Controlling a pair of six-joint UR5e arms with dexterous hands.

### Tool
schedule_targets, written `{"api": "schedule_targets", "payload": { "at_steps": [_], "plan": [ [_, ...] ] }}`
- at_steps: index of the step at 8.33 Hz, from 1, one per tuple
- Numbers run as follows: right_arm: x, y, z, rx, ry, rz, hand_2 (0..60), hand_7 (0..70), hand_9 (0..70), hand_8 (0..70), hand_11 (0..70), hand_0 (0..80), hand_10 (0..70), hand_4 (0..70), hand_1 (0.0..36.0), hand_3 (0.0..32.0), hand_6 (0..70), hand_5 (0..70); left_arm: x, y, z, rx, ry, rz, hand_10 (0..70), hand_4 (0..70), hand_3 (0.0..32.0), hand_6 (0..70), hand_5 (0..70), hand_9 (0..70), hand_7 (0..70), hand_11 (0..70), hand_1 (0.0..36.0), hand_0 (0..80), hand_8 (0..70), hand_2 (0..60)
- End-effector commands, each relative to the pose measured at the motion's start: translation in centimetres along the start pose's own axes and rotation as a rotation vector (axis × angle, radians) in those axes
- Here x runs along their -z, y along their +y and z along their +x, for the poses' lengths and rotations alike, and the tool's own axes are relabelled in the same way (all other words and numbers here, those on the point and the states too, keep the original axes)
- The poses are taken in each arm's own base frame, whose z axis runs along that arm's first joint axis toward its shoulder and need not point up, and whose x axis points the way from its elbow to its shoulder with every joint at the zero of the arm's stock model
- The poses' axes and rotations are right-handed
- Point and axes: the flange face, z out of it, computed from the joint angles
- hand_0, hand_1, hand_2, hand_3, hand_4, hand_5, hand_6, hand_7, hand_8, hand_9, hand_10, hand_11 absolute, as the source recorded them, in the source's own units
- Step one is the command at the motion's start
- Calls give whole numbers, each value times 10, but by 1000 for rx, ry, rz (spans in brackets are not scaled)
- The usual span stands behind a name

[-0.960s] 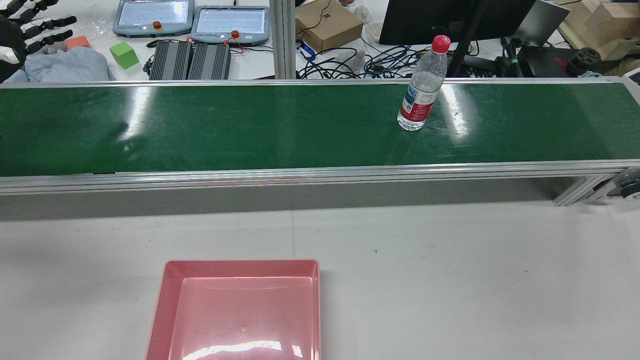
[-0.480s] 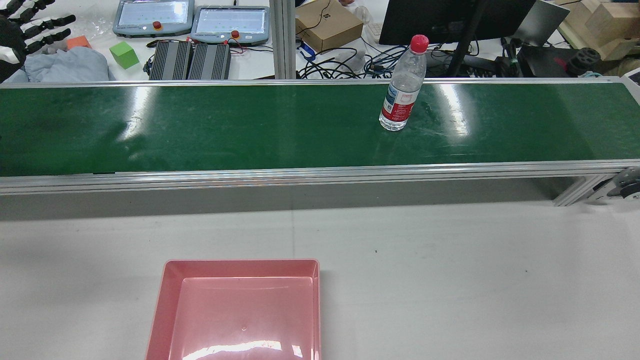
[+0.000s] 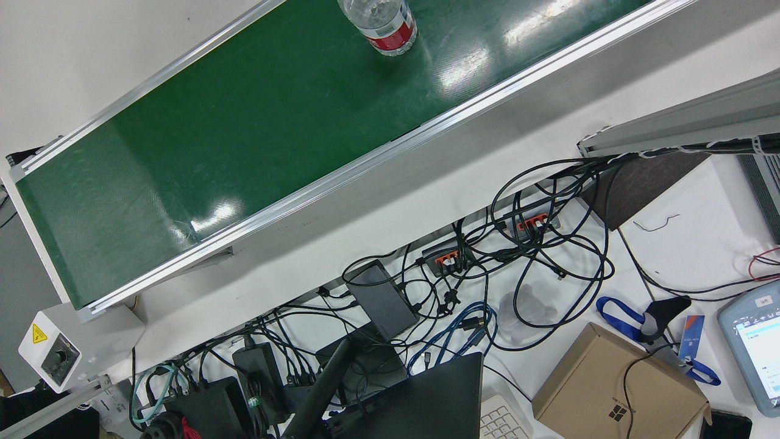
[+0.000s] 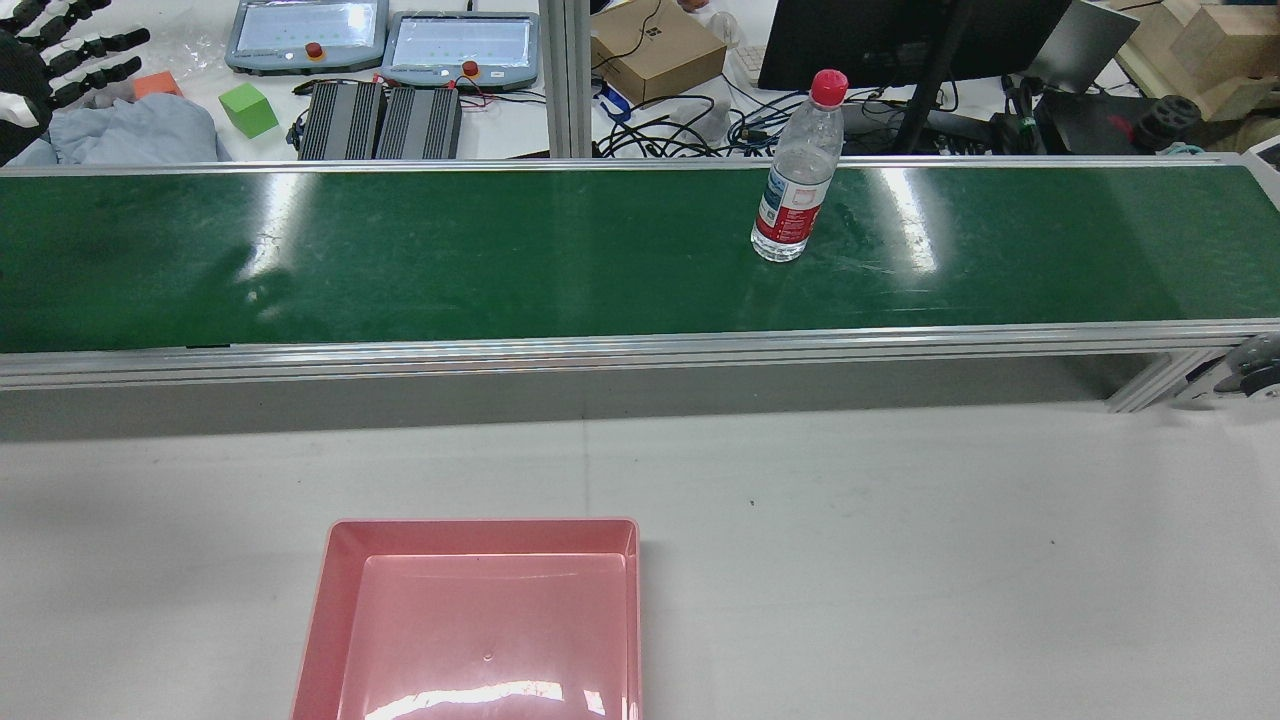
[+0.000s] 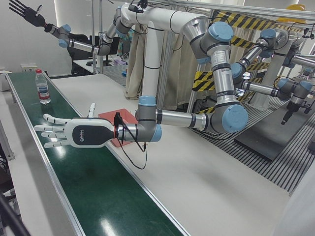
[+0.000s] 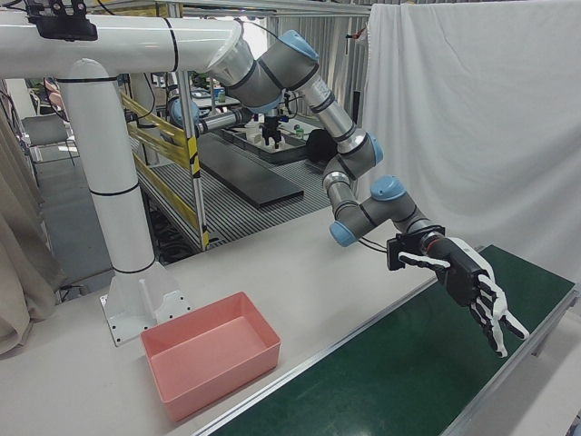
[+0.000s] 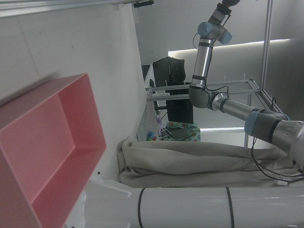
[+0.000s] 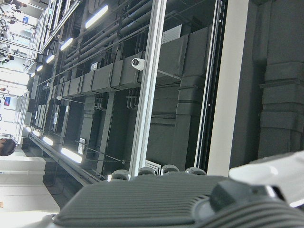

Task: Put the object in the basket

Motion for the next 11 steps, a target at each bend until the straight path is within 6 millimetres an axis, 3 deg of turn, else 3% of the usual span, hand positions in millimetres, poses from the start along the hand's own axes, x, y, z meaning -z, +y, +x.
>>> {"api": "schedule_targets", "payload": {
  "at_steps": [1, 4, 5, 7, 8, 11],
  "plan": [
    [0, 0, -1, 1, -1, 0, 0, 0, 0, 0, 0, 0, 0, 0, 0, 0, 0, 0, -1, 0, -10, 5, -13, 1, 55, 42, 112, 44, 272, 140, 45, 84, 0, 482, 121, 0],
    [0, 1, -1, 1, -1, -1, 0, 0, 0, 0, 0, 0, 0, 0, 0, 0, 0, 0, -7, 7, -25, 28, -35, -4, 76, 64, 106, 55, 289, 144, 55, 114, 0, 486, 136, 0],
    [0, 1, -1, 1, -1, -1, 0, 0, 0, 0, 0, 0, 0, 0, 0, 0, 0, 0, -21, 22, -25, 23, -36, 0, 76, 66, 108, 55, 290, 145, 54, 114, 0, 489, 135, 0],
    [0, 1, -1, 1, -1, -1, 0, 0, 0, 0, 0, 0, 0, 0, 0, 0, 0, 0, -45, 49, -47, 19, -9, 28, 80, 61, 116, 51, 292, 134, 54, 121, 0, 492, 127, 0],
    [0, 0, 0, 0, 0, -1, 0, 0, 0, 0, 0, 0, 0, 0, 0, 0, 0, 0, -46, 50, -60, 27, 14, 38, 78, 58, 120, 50, 296, 135, 54, 118, 0, 492, 129, 0],
    [0, 1, -1, 1, -1, -1, 0, 0, 0, 0, 0, 0, 0, 0, 0, 0, 0, 0, -47, 50, -58, 26, 66, 53, 80, 60, 120, 49, 296, 133, 52, 120, 0, 484, 128, 0]
  ]
}}
